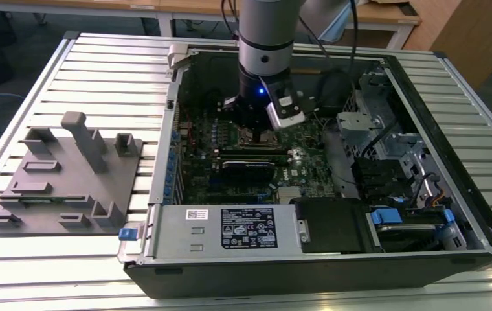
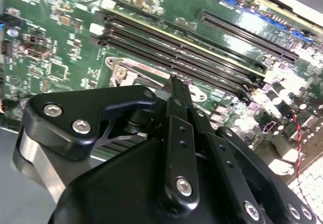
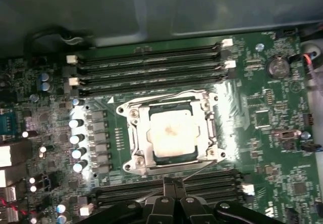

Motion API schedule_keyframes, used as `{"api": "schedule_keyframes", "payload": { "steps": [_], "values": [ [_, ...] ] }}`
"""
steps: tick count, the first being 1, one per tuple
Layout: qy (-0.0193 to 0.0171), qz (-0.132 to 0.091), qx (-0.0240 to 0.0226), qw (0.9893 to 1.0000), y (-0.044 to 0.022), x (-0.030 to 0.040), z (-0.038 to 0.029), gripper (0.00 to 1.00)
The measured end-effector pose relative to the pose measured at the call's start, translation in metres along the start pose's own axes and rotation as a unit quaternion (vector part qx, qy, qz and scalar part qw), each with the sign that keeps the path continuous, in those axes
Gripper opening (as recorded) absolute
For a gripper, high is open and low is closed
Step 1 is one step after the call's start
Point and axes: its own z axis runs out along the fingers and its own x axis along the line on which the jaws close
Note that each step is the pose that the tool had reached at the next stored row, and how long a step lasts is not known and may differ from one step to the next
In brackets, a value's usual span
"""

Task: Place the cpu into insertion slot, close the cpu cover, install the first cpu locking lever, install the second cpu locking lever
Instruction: 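Install the second cpu locking lever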

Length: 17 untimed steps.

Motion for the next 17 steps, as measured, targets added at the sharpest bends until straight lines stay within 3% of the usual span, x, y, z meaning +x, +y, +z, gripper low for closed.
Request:
{"api": "schedule_keyframes", "payload": {
  "steps": [17],
  "values": [
    [0.0001,0.0,0.0001,1.0,-0.002,0.0028,0.0078,0.1]
  ]
}}
